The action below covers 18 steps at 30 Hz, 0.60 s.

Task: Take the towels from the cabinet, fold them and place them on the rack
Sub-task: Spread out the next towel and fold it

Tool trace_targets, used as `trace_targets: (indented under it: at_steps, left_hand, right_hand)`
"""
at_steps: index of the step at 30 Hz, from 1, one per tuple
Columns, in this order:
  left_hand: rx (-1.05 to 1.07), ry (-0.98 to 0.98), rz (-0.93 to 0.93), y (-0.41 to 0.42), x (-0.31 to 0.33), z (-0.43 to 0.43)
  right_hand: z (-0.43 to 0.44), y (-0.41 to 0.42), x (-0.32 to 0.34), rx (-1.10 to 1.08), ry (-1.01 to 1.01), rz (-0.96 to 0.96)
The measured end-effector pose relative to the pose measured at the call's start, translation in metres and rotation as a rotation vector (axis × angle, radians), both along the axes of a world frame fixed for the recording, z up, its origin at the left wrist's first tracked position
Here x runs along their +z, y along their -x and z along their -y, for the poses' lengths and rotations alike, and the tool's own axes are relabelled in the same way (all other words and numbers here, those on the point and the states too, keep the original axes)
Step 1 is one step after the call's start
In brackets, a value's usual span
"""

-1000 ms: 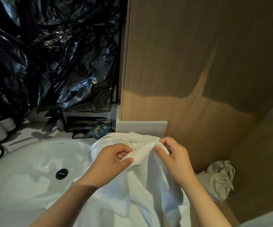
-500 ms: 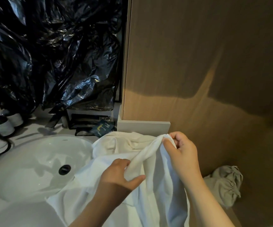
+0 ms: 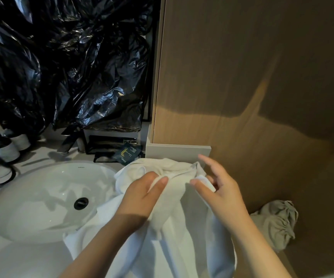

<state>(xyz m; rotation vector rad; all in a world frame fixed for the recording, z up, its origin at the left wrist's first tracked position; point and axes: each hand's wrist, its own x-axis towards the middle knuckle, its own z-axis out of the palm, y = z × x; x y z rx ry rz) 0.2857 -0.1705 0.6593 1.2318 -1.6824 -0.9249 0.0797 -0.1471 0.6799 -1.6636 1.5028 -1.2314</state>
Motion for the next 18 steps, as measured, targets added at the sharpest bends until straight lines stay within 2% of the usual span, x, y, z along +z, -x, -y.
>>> trace_targets:
  at_steps: [4,6,12,18]
  left_hand:
    - [-0.073,0.059,0.257,-0.01,0.012,0.007]
    - [-0.125,0.124,0.314,-0.016,0.014,0.007]
    - [-0.228,0.121,0.232,-0.03,0.019,0.007]
    - [-0.03,0.027,0.186,-0.055,0.007,0.004]
  right_hand:
    - [0.003,-0.011,-0.004,0.164,-0.073,-0.104]
    - [0.007,-0.014,-0.003,0.181,-0.053,-0.153]
    - [0.014,-0.017,-0.002,0.106,0.044,-0.176]
    - [0.012,0.002,0.0,-0.142,0.166,-0.142]
